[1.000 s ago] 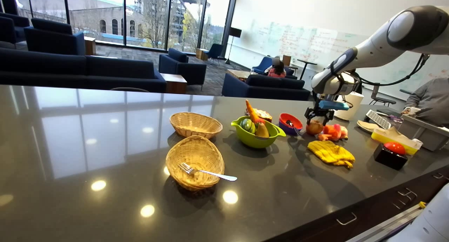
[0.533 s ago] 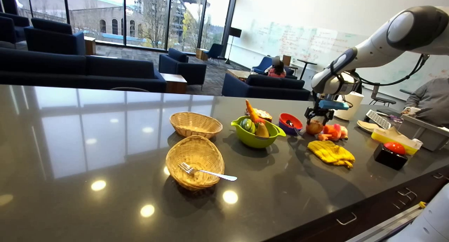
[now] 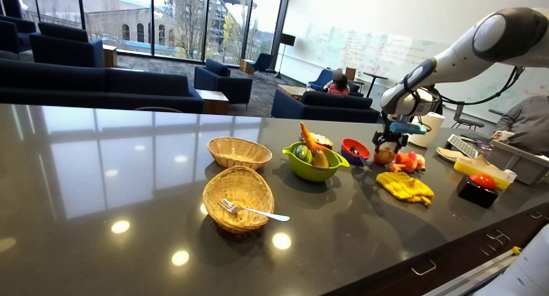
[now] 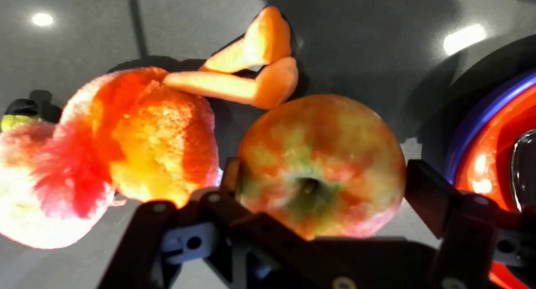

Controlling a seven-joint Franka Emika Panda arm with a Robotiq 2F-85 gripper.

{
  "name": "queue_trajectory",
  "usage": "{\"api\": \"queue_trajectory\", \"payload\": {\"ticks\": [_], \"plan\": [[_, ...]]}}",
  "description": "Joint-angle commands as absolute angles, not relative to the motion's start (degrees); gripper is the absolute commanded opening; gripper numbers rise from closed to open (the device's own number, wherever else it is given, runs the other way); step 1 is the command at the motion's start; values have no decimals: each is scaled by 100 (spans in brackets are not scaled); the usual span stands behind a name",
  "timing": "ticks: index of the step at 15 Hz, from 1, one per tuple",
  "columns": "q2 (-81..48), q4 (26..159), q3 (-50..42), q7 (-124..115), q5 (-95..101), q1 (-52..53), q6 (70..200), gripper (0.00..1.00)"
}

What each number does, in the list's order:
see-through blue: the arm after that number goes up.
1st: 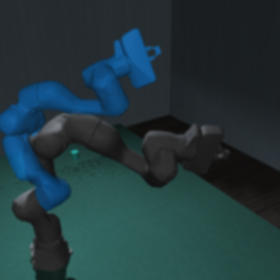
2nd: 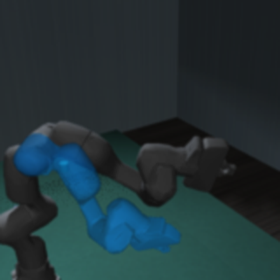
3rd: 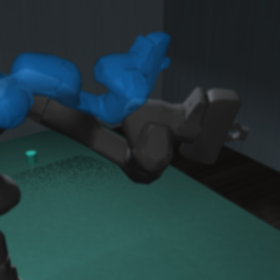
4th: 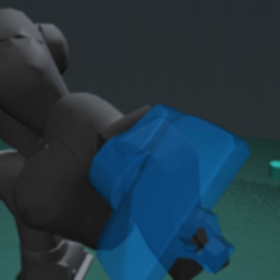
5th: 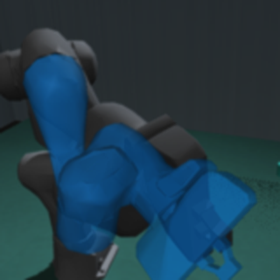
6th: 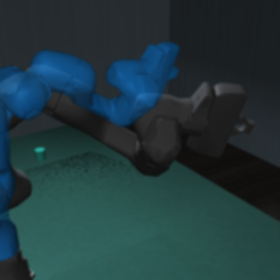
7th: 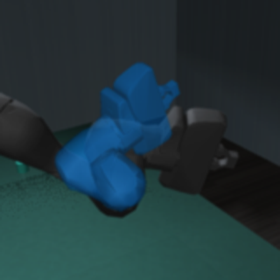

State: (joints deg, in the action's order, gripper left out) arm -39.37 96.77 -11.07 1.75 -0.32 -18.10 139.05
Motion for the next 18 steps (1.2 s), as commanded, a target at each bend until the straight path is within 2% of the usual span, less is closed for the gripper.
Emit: {"api": "queue_trajectory", "payload": {"ticks": [1,18], "plan": [[-3798,9772,-1029,239,-97,-1803,13872,71],[-2931,10408,-1149,35,135,-1374,14149,71]]}}
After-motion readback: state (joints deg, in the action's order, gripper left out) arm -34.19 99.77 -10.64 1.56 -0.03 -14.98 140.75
